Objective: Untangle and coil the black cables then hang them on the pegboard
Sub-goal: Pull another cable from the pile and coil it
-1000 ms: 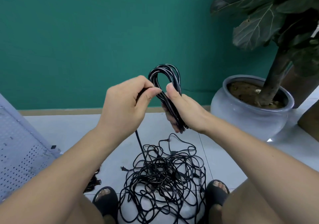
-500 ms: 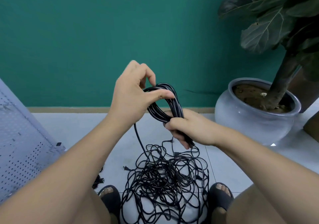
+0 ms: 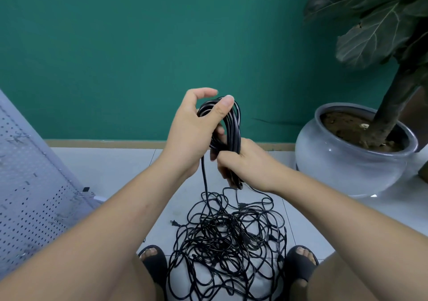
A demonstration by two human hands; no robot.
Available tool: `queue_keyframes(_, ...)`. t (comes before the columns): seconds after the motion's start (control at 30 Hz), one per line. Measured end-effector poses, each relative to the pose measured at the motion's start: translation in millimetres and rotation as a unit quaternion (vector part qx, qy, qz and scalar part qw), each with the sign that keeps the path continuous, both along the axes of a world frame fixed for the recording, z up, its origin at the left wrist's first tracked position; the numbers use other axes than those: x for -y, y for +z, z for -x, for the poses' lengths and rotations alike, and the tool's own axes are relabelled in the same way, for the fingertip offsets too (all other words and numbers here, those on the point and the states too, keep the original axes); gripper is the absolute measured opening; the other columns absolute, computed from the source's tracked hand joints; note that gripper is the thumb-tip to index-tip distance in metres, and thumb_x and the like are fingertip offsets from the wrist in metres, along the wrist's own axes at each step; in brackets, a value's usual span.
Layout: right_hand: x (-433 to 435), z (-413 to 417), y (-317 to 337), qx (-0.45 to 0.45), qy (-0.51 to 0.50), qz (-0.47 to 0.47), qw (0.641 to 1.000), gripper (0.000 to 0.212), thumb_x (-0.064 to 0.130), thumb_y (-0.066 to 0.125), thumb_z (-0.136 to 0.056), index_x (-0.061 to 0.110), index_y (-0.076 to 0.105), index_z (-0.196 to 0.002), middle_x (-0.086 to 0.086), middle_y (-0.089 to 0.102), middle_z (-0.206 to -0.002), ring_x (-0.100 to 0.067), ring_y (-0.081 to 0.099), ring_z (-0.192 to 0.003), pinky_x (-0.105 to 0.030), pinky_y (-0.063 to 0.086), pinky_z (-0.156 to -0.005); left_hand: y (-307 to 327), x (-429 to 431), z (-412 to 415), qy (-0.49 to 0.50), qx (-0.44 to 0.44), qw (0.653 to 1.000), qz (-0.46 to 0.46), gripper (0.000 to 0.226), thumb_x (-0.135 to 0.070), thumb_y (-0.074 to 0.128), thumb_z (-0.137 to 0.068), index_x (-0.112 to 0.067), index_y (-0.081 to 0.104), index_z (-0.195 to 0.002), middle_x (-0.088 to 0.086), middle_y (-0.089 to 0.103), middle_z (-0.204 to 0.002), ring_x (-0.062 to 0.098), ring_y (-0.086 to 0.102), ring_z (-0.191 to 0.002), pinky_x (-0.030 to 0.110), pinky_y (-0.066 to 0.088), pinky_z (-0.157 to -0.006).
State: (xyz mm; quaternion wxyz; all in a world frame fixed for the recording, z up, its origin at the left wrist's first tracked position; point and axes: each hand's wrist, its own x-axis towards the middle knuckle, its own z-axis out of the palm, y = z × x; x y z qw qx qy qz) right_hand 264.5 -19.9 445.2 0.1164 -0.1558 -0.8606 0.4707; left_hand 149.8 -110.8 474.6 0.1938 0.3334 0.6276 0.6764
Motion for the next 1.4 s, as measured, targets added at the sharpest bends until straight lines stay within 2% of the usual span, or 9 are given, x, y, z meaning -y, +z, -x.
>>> queue_keyframes(0.13,3.1,14.5,-2.9,0.005,-0.014,-0.013,1.000,0.007,0.020,0.055,-0.087,0.013,0.053,-0.087,-0.009,0.064,-0.071,-0.034,0.068,-0.064,-0.040,0.053,-0.061,1.5,-5.8,4.9,0.004,0.056,0.998,-0.017,0.043,-0.040,0.083,-0.093,-0.024,0.059,-0.125,0.001,0.060,-0.086,0.014,0.045,-0.056,0.034,0.046,-0.063)
queue_keyframes(0.27,4.1,22.1,-5.8,-0.003,0.007,0.061,0.998,0.017,0.006,0.057,-0.088,0.014,0.046,-0.078,0.013,0.042,-0.063,-0.012,0.038,-0.060,-0.031,0.039,-0.059,3.7,-9.9,6.7,0.002,0.107,0.993,-0.045,0.045,-0.030,0.085,-0.092,-0.019,0.057,-0.126,0.003,0.056,-0.087,0.014,0.034,-0.050,0.028,0.037,-0.052)
queue_keyframes(0.37,6.4,22.3,-3.1,-0.014,0.026,0.112,0.993,0.021,0.013,0.055,-0.076,0.029,0.057,-0.062,0.017,0.053,-0.061,-0.013,0.047,-0.061,-0.036,0.041,-0.064,3.0,-12.3,10.5,0.005,0.127,0.990,-0.064,0.050,-0.027,0.086,-0.091,-0.021,0.053,-0.129,0.001,0.050,-0.083,0.014,0.028,-0.051,0.027,0.032,-0.050)
queue_keyframes(0.5,9.9,24.1,-7.0,-0.031,0.053,0.161,0.985,0.021,0.009,0.049,-0.071,-0.004,0.058,-0.084,-0.021,0.067,-0.080,-0.034,0.064,-0.076,-0.049,0.058,-0.082,3.8,-12.6,13.4,0.007,0.105,0.993,-0.051,0.055,-0.031,0.087,-0.090,-0.026,0.051,-0.132,0.008,0.044,-0.091,0.012,0.031,-0.051,0.025,0.035,-0.050)
queue_keyframes(0.73,3.8,21.3,-11.7,-0.058,-0.008,0.155,0.986,0.033,0.029,0.053,-0.070,-0.003,0.048,-0.079,-0.016,0.052,-0.066,-0.030,0.051,-0.060,-0.051,0.044,-0.065,7.9,-14.2,12.8,-0.035,0.077,0.995,-0.061,0.053,-0.036,0.081,-0.096,-0.024,0.048,-0.135,-0.004,0.051,-0.080,0.015,0.038,-0.056,0.031,0.041,-0.059)
queue_keyframes(0.9,-7.5,9.1,0.2,-0.102,-0.038,0.142,0.984,0.020,0.022,0.052,-0.075,0.004,0.043,-0.078,-0.016,0.046,-0.067,-0.029,0.048,-0.058,-0.048,0.040,-0.061,3.4,-14.6,6.5,-0.066,0.105,0.989,-0.074,0.056,-0.066,0.045,-0.107,-0.020,0.044,-0.140,0.011,0.061,-0.094,0.026,0.060,-0.081,0.040,0.053,-0.079)
queue_keyframes(1.0,-17.9,-0.5,15.2,-0.165,-0.066,0.141,0.974,0.014,0.016,0.050,-0.078,0.003,0.046,-0.077,-0.016,0.046,-0.063,-0.029,0.050,-0.055,-0.039,0.041,-0.057,-15.2,-17.6,3.4,-0.112,0.065,0.991,-0.014,0.060,-0.061,0.032,-0.110,-0.011,0.050,-0.137,0.010,0.070,-0.090,0.027,0.068,-0.085,0.048,0.056,-0.086)
queue_keyframes(1.1,-27.5,-10.6,28.0,-0.216,-0.088,0.169,0.957,0.006,0.015,0.048,-0.081,0.011,0.049,-0.078,-0.015,0.045,-0.063,-0.027,0.047,-0.054,-0.032,0.038,-0.054,-36.1,-19.6,-9.6,-0.168,-0.018,0.981,0.096,0.025,-0.040,0.044,-0.104,-0.024,0.064,-0.107,-0.001,0.078,-0.093,0.019,0.075,-0.096,0.052,0.050,-0.104)
queue_keyframes(1.4,-40.3,-21.9,39.1,-0.300,-0.149,0.209,0.919,0.028,0.028,0.055,-0.103,0.014,0.046,-0.080,-0.008,0.046,-0.063,-0.027,0.044,-0.054,-0.040,0.040,-0.060,-92.1,-9.5,-53.9,-0.242,-0.075,0.938,0.238,0.020,-0.039,0.049,-0.112,-0.026,0.064,-0.116,-0.008,0.081,-0.107,0.008,0.073,-0.108,0.046,0.049,-0.110)
